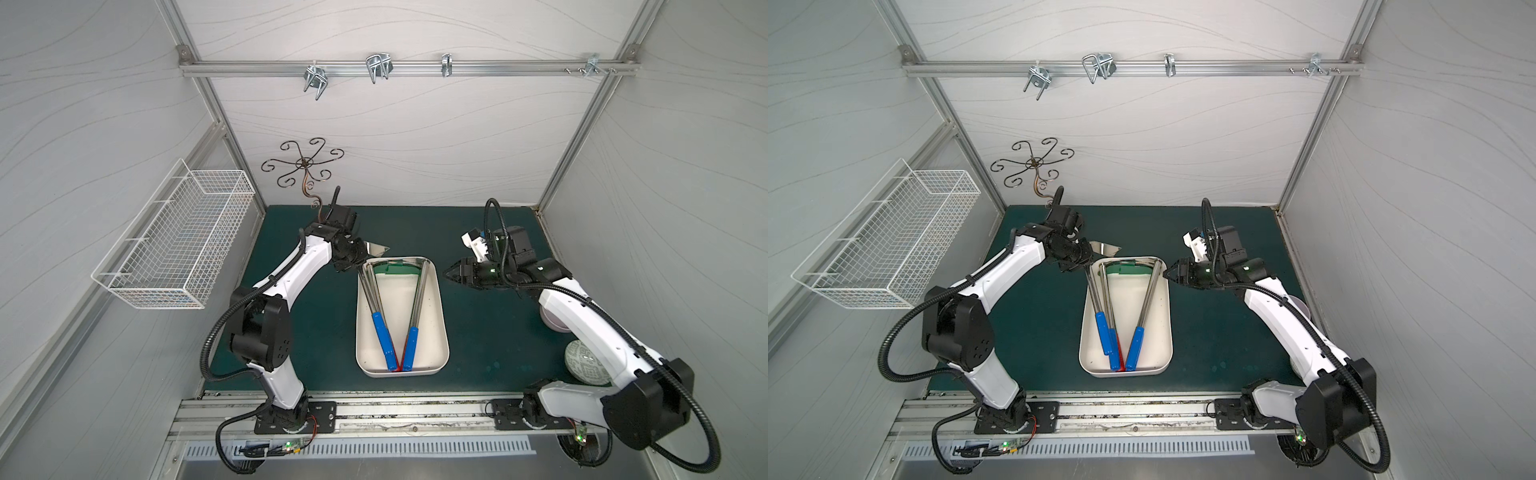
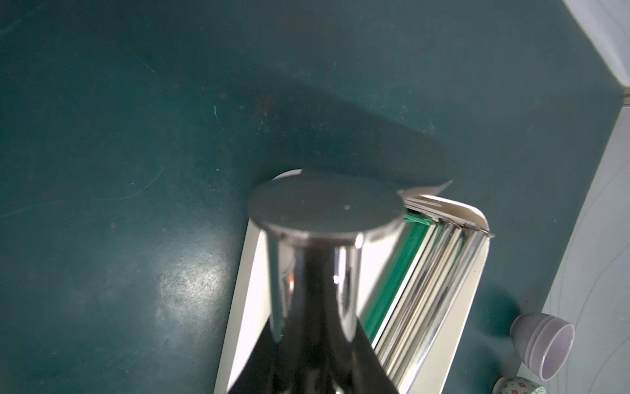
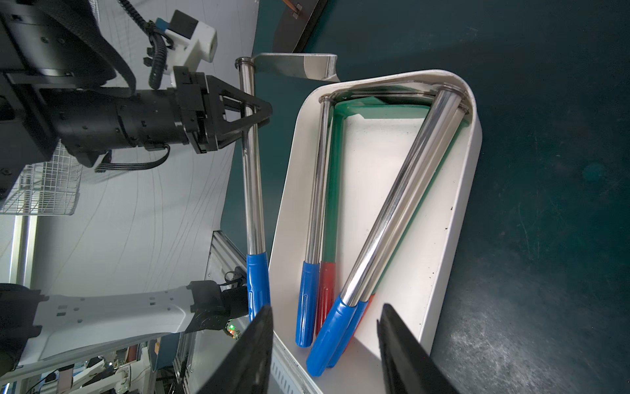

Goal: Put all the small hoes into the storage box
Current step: Place the hoe in the storage box.

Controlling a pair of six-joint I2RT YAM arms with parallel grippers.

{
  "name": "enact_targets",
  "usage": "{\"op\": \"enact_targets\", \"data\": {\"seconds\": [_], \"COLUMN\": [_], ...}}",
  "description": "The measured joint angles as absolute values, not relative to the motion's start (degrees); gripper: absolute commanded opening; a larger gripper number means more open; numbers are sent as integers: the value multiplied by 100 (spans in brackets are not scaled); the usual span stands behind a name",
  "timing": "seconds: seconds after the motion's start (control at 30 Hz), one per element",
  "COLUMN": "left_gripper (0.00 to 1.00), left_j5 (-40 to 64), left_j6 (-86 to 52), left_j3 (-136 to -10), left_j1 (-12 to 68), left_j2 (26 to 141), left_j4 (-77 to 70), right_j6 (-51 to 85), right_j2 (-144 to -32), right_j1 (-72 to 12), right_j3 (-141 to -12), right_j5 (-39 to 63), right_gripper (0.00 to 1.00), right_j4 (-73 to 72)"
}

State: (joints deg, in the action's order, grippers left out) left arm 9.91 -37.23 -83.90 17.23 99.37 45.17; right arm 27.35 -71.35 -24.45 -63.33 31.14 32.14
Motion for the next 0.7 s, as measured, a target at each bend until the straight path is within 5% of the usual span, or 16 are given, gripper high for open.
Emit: {"op": "enact_targets", "data": {"seconds": [0.7], "left_gripper": [0], "left_j5": [923], "left_j6": [-3715], "left_j3": [-8538], "left_j1": [1883], "left_j2": [9647], "left_j4": [4615], "right_j6": [2714], "right_j2": [-7135], "right_j1": [-2445], "right_j3": [-6333], "right_j5": [3194], "right_gripper": [51], "right_j4": [3221]}}
